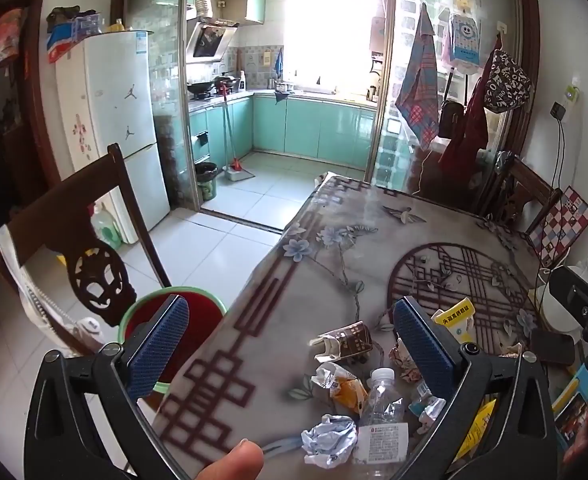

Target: Collect trash

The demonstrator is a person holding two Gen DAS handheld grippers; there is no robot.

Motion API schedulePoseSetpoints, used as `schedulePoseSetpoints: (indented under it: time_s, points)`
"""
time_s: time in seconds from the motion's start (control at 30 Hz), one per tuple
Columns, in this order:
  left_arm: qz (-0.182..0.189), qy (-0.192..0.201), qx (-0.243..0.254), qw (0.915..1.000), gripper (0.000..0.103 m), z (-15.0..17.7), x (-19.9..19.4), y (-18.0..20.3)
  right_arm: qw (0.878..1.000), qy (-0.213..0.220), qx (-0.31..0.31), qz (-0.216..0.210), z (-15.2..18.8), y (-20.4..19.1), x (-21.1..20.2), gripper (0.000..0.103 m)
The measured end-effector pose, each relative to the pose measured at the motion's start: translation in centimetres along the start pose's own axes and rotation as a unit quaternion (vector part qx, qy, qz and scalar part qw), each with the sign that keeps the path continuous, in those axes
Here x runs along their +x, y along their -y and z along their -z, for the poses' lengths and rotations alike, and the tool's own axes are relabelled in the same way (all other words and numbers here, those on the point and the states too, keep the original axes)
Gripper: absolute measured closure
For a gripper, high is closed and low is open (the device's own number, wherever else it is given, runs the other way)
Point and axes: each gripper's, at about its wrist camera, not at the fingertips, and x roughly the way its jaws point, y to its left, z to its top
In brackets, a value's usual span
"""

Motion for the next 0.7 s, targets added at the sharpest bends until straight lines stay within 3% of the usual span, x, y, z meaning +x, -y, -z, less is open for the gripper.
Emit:
schedulePoseSetpoints:
  time_s: [0.7]
  points:
    - [-0.002, 0.005, 0.012, 0.9999, 0.0, -0.26, -0.26, 0.7, 1.0, -0.004, -0.003, 0.0, 0.1, -0.11, 0.41, 0.0]
